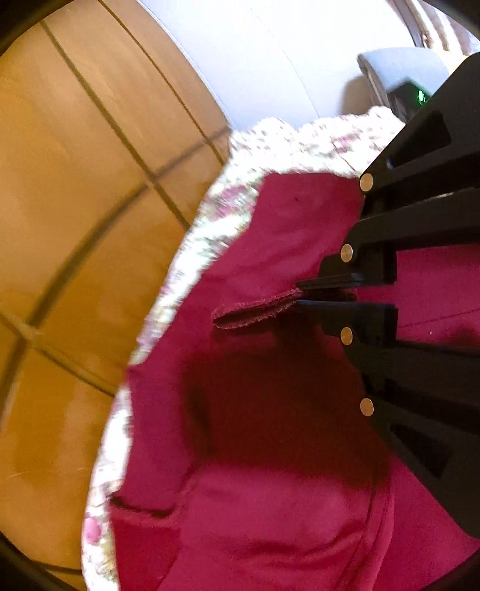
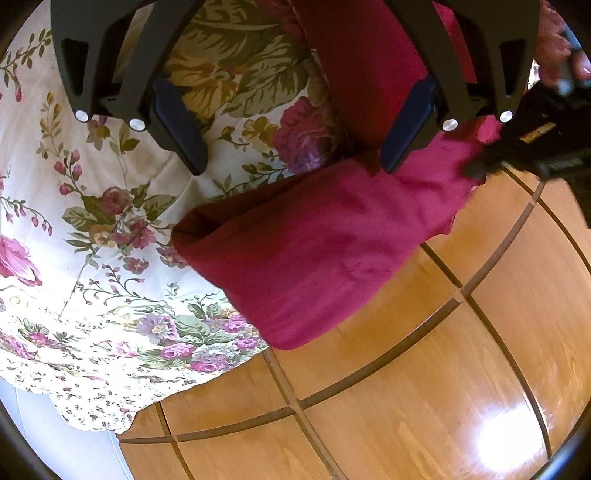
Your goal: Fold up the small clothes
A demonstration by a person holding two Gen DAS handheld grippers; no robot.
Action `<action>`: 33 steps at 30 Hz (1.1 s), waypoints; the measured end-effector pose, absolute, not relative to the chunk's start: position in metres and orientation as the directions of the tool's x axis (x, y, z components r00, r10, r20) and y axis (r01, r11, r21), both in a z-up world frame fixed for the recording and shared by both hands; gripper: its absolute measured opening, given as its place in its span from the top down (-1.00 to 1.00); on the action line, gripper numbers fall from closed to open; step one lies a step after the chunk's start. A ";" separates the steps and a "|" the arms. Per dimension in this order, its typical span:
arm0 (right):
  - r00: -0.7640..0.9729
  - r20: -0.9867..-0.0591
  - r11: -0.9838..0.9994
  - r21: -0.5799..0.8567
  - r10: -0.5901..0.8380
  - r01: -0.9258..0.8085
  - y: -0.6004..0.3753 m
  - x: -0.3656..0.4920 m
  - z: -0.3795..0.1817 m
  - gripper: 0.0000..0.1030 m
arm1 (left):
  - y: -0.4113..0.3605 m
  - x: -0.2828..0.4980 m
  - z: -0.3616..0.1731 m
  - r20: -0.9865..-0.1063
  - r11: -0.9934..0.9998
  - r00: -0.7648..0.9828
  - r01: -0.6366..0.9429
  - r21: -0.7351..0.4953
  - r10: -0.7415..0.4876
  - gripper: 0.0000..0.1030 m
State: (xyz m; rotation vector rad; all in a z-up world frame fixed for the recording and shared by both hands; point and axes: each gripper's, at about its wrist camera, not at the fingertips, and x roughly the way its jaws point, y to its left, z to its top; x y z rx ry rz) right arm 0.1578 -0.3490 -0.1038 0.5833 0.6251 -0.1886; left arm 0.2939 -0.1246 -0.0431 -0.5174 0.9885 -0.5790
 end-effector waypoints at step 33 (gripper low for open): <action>0.642 -0.748 0.869 0.197 -0.166 0.454 -0.332 0.190 -0.109 -0.85 | 0.064 0.264 -0.078 -0.678 0.878 0.609 0.063 -0.475 -0.411 0.92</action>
